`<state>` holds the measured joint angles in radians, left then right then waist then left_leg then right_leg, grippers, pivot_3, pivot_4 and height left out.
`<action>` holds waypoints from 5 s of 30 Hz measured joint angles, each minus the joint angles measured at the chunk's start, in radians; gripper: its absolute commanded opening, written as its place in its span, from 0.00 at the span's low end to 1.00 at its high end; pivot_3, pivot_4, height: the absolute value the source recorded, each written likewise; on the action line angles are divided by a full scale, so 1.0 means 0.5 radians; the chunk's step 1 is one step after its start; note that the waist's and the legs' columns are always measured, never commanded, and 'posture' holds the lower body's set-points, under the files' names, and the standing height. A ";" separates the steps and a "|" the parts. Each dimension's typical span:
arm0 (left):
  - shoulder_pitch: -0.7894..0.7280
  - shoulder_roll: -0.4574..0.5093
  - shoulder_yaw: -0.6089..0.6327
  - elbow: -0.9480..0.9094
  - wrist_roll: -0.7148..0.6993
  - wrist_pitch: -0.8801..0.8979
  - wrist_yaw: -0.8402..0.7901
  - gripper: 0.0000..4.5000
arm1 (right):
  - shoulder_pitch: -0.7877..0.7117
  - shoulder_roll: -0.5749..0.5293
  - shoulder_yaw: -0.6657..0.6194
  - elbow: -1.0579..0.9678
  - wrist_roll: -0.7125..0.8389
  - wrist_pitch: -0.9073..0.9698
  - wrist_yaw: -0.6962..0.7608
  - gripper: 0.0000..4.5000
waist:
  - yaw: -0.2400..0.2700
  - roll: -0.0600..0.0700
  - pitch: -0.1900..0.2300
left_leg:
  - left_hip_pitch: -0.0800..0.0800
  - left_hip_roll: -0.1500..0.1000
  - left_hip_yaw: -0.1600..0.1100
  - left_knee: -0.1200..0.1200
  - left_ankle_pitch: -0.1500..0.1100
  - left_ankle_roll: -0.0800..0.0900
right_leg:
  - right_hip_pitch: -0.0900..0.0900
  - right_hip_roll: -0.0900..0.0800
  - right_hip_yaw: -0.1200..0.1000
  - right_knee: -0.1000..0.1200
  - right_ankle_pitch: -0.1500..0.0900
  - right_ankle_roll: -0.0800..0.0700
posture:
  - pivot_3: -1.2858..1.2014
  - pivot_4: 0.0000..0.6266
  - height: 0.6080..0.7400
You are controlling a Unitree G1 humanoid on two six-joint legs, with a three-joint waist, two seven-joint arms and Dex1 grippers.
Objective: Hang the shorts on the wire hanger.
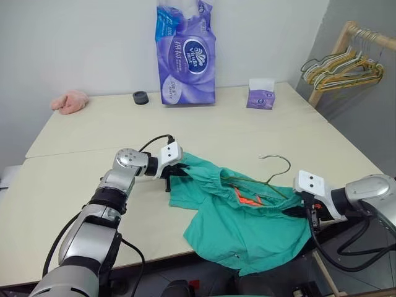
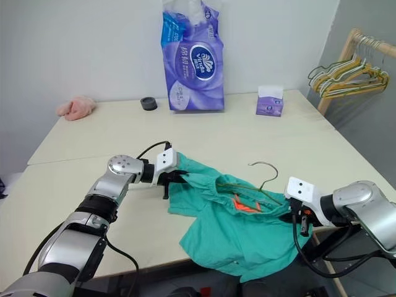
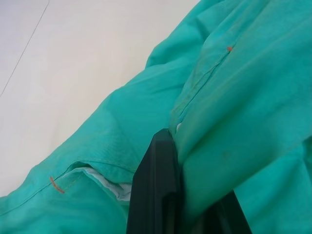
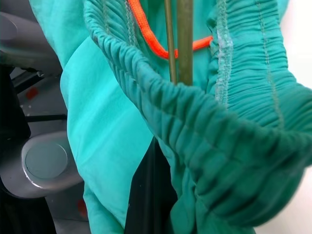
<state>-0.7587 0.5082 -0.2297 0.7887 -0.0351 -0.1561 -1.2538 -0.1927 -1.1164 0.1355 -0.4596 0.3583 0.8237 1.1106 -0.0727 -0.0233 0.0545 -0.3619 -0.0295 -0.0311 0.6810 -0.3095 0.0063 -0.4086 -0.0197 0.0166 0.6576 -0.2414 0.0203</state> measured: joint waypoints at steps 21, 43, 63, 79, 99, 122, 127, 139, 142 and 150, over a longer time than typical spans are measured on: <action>0.102 -0.039 0.082 -0.159 -0.063 0.034 0.009 0.34 | -0.050 0.099 -0.011 -0.011 0.075 0.077 -0.056 0.00 | -0.024 0.000 0.000 | 0.000 0.000 -0.001 -0.001 0.000 0.000 | 0.000 0.000 0.000 0.000 0.000 0.000 | 0.44 0.04 1.00; 0.333 -0.025 0.203 -1.302 -0.677 1.088 -0.019 0.76 | 0.198 0.880 -0.940 -0.291 0.525 1.149 -0.965 0.00 | -0.022 0.000 0.000 | -0.002 0.000 -0.004 0.000 -0.001 -0.001 | -0.001 -0.002 0.001 0.002 0.000 0.000 | 0.42 0.11 1.00; -0.144 -0.807 -0.236 -1.343 -0.543 0.955 0.264 0.76 | 0.146 0.404 -2.234 0.244 1.393 1.566 -2.303 0.00 | -0.291 0.039 0.053 | 0.004 -0.014 0.039 -0.002 -0.021 0.037 | 0.008 0.009 0.048 -0.005 -0.020 0.036 | 0.35 0.20 1.00; -0.427 -1.125 -0.189 -1.139 -0.484 0.729 0.428 0.76 | -0.707 -0.396 -1.592 1.444 1.090 1.448 -2.426 0.00 | -0.401 0.064 0.144 | 0.011 -0.024 0.092 -0.002 -0.033 0.060 | 0.007 0.001 0.101 -0.030 -0.009 0.080 | 0.37 0.26 1.00; -0.648 -1.281 -0.170 -0.948 -0.540 0.702 0.239 0.76 | -1.748 -0.619 -0.357 2.840 -0.066 0.779 -1.222 0.00 | -0.406 0.067 0.197 | 0.015 -0.023 0.109 -0.005 -0.037 0.065 | 0.001 -0.001 0.115 -0.028 -0.011 0.084 | 0.39 0.25 1.00; -0.775 -1.321 -0.170 -0.684 -0.553 0.566 0.215 0.76 | -1.715 -0.624 -0.635 2.559 -0.275 0.917 -1.141 0.99 | -0.415 0.068 0.196 | 0.019 -0.023 0.114 -0.006 -0.037 0.064 | 0.001 -0.001 0.121 -0.026 -0.010 0.086 | 0.37 0.20 1.00; -0.790 -1.322 -0.169 -0.646 -0.553 0.545 0.218 0.76 | -1.575 -0.640 -0.794 2.158 -0.307 0.918 -1.287 0.99 | -0.422 0.070 0.195 | 0.018 -0.022 0.115 -0.005 -0.038 0.064 | -0.001 -0.001 0.122 -0.025 -0.010 0.088 | 0.37 0.20 1.00; -0.765 -1.281 -0.174 -0.653 -0.485 0.554 0.310 0.76 | -1.248 -0.071 -1.051 0.323 -0.205 1.310 -1.467 0.99 | -0.478 0.072 0.194 | 0.017 -0.022 0.117 -0.001 -0.037 0.064 | -0.002 -0.002 0.127 -0.024 -0.004 0.100 | 0.38 0.17 1.00; -0.633 -1.129 -0.153 -0.780 -0.443 0.661 0.417 0.76 | -1.129 0.243 -1.030 -0.034 -0.184 1.301 -1.526 0.99 | -0.479 0.071 0.186 | 0.017 -0.019 0.116 0.000 -0.037 0.064 | -0.003 -0.004 0.130 -0.022 -0.003 0.100 | 0.40 0.16 1.00; -0.008 -0.533 0.034 -1.130 -0.187 1.005 0.914 0.76 | -0.637 1.027 -0.869 -0.323 -0.211 0.545 -1.675 0.99 | -0.363 0.067 0.172 | -0.009 -0.022 0.106 0.025 -0.031 0.052 | -0.035 -0.011 0.123 0.004 0.010 0.086 | 0.45 0.13 1.00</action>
<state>-0.7626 0.2416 -0.2125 0.2237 -0.1285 0.3463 -0.7968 -0.5114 -0.6029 -0.2989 -0.6211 0.2529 1.0963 0.2728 -0.2544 0.0101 0.1407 -0.3665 -0.0406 0.0219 0.6933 -0.3248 0.0324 -0.4260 -0.0252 0.0780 0.6597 -0.2364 0.0633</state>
